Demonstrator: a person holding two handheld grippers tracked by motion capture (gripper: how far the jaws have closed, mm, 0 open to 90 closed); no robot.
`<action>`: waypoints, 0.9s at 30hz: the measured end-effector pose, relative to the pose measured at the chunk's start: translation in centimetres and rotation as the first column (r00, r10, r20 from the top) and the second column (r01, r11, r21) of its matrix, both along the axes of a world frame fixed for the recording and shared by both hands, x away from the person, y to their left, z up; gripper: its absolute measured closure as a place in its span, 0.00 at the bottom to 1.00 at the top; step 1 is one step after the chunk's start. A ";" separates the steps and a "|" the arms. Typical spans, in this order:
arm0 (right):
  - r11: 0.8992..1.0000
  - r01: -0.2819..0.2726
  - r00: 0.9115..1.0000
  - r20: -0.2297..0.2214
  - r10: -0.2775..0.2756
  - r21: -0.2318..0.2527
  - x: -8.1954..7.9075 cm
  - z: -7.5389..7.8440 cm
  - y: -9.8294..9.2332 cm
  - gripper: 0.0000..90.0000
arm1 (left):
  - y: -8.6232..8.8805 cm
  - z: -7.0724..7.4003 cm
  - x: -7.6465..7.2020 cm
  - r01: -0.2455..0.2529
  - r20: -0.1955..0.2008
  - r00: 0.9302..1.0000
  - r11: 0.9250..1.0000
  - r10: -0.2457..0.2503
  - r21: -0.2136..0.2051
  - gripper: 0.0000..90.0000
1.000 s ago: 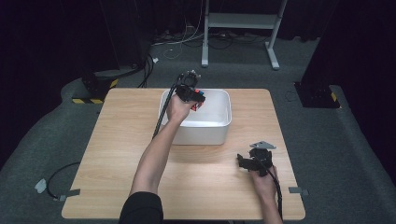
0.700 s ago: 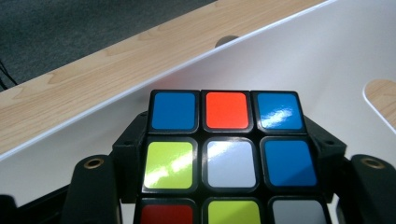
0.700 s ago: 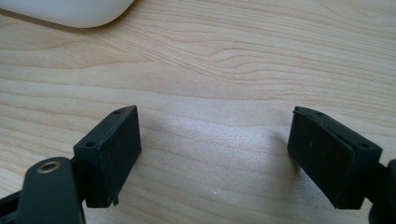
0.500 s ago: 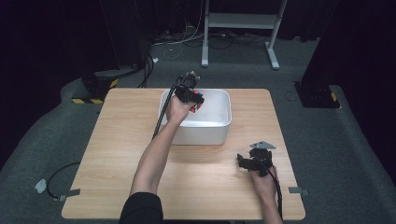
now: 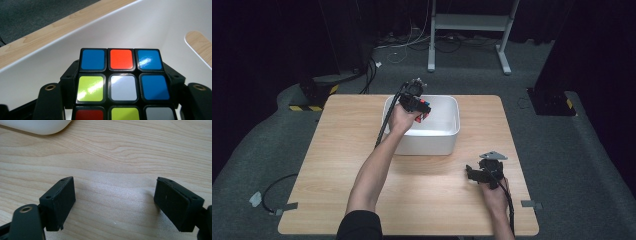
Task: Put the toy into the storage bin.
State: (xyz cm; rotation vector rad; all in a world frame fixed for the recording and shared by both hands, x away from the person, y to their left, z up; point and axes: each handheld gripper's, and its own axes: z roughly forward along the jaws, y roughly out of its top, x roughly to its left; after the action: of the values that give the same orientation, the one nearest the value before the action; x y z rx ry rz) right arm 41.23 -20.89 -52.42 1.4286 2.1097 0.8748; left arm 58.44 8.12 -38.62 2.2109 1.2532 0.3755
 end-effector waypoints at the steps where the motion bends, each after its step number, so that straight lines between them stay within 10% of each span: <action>1: 1.000 0.000 1.000 0.001 0.000 0.000 0.0 0.0 0.0 0.19 | 0.0 0.0 -0.1 0.004 0.003 1.000 1.000 -0.004 0.008 0.37; 27: 1.000 -0.002 1.000 0.003 0.002 -0.004 0.0 0.0 0.0 0.19 | 0.5 0.3 -2.2 0.048 0.014 0.999 0.999 -0.048 0.013 0.38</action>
State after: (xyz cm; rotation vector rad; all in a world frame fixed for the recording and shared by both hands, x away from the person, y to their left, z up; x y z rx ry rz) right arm 41.24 -20.91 -52.43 1.4227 2.1091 0.8727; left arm 56.25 8.66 -38.34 2.2408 1.1914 0.3808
